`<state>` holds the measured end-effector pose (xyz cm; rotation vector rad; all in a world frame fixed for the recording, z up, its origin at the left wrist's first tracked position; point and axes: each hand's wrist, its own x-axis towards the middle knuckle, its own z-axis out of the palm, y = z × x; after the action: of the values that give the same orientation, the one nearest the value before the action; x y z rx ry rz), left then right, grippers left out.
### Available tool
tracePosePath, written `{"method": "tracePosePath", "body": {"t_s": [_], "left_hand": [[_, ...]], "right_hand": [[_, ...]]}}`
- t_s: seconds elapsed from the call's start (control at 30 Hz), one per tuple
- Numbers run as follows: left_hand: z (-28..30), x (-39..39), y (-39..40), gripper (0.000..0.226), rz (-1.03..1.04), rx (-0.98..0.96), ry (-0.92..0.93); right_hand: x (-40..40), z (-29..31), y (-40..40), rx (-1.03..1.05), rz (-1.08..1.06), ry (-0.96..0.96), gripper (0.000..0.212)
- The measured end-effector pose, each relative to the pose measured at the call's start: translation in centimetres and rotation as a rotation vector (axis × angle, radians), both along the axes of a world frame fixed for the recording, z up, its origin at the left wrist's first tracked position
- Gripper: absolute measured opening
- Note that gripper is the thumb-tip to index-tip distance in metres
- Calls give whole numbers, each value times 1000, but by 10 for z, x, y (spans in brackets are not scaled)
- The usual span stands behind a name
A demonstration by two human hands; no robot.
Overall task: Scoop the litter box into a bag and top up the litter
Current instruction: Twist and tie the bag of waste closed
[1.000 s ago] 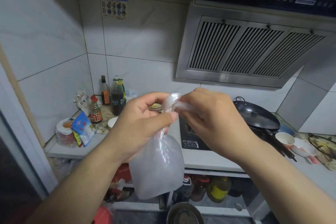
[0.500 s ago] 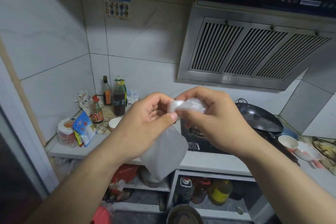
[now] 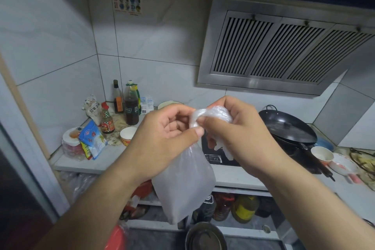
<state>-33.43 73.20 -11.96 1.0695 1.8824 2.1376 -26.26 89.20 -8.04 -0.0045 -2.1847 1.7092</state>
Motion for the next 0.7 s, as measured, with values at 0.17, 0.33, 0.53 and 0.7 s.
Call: {"method": "tracePosePath", "body": {"t_s": [0.17,0.33,0.53,0.7], "left_hand": [[-2,3,9,17,41,0,15],[-8,-1,14,16,91,4,14],[-11,2,23,21,133,-25,5],[-8,7,23,15,2,9,-64]], "right_hand": [[2,-5,13,-58,101,-42,16],[7,-6,28,-76,271,-63,24],[2,-11,32,-148,236,-40,28],[2,-14,33,-102,204,-53,18]]}}
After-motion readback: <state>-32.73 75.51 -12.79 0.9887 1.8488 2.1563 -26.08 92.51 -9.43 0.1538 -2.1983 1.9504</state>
